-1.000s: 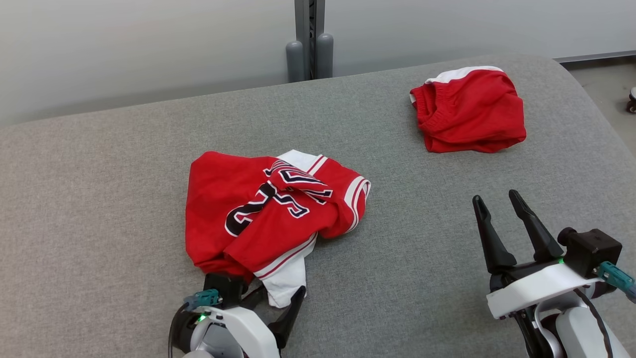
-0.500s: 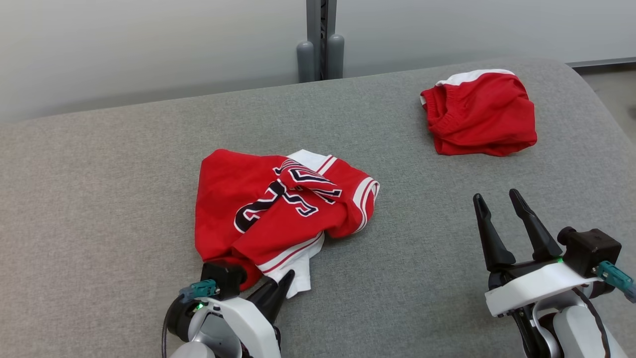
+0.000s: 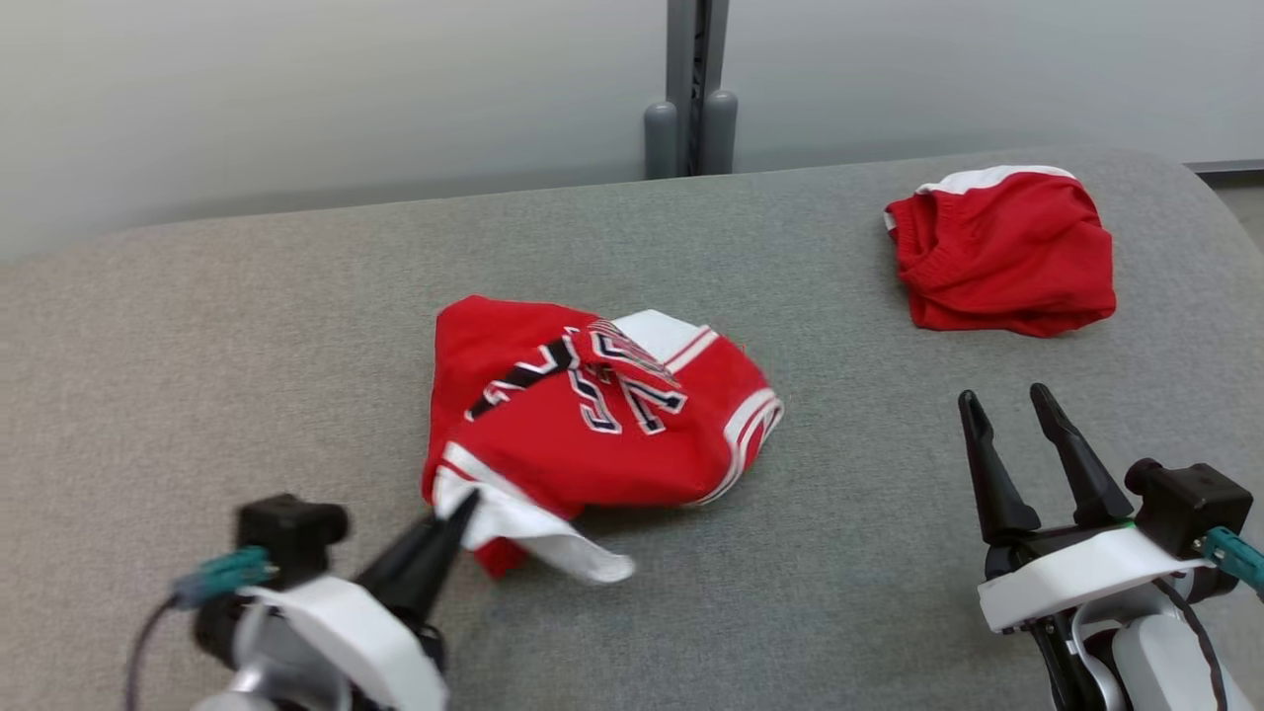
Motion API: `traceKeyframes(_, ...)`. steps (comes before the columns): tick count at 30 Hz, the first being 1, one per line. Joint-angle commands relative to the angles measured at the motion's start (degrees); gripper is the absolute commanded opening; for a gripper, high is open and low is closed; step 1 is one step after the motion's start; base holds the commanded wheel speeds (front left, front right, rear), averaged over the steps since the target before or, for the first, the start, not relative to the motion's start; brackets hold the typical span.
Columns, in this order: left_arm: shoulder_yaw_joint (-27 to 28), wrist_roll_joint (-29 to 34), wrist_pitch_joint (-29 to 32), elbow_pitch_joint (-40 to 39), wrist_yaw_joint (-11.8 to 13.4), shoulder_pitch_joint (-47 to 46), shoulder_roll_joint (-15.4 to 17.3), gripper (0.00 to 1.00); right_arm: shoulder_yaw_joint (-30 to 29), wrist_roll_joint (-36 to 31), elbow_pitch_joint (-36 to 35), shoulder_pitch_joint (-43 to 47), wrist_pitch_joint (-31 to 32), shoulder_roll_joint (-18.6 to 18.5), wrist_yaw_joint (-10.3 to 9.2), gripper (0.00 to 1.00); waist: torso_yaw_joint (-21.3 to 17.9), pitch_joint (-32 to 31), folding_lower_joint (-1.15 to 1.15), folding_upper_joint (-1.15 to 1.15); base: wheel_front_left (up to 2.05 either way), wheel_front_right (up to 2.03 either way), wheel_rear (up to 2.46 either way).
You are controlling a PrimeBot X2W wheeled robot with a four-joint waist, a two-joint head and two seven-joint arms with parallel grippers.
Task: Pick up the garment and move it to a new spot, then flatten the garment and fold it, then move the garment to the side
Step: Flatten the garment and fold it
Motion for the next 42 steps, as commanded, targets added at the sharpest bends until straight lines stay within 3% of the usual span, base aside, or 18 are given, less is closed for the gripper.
traceKeyframes(1,1.89,-0.19,0.58,-2.32,1.33,1.07,2.01,0.0,-0.43,0.06,0.03,0.16,-0.52,-0.48,0.02,1.0,0.64,0.0,0.0,0.0,0.0,0.0,0.0)
traceKeyframes(6,7.52,-0.67,2.7,-7.37,4.96,4.31,7.39,0.0,-0.39,0.2,0.06,0.18,-0.53,-0.59,0.02,1.0,1.62,0.2,0.0,0.0,0.0,0.0,0.0)
traceKeyframes(10,11.48,0.73,2.43,-6.9,8.3,6.39,10.4,0.0,-0.17,0.41,0.21,-0.12,-0.4,-0.75,0.02,1.0,1.86,0.33,0.0,0.0,0.0,0.0,0.0)
traceKeyframes(14,14.15,1.75,1.17,-4.84,10.94,8.01,11.3,0.0,-0.11,0.51,0.16,-0.3,-0.16,-0.99,0.02,1.0,1.75,0.43,0.0,0.0,0.0,0.0,0.0)
traceKeyframes(18,15.73,4.25,0.74,-1.19,15.32,9.88,12.13,0.0,-0.33,0.59,0.26,-0.33,0.19,-1.2,0.02,1.0,1.46,0.66,0.0,0.0,0.0,0.0,0.0)
traceKeyframes(23,16.16,5.7,1.6,2.14,19.94,11.58,10.95,0.0,-0.51,0.32,0.42,0.0,0.56,-1.38,0.02,1.0,1.93,0.75,0.0,0.0,0.0,0.0,0.0)
traceKeyframes(32,12.18,3.73,1.86,2.63,16.13,9.28,8.42,0.0,0.11,0.1,0.53,-0.48,1.34,-1.38,0.02,1.0,3.99,0.09,0.0,0.0,0.0,0.0,0.0)
traceKeyframes(42,10.42,4.12,2.77,1.79,15.88,9.39,8.16,0.0,0.53,0.42,1.19,0.5,1.54,-1.29,0.02,1.0,5.3,-1.45,0.0,0.0,0.0,0.0,0.0)
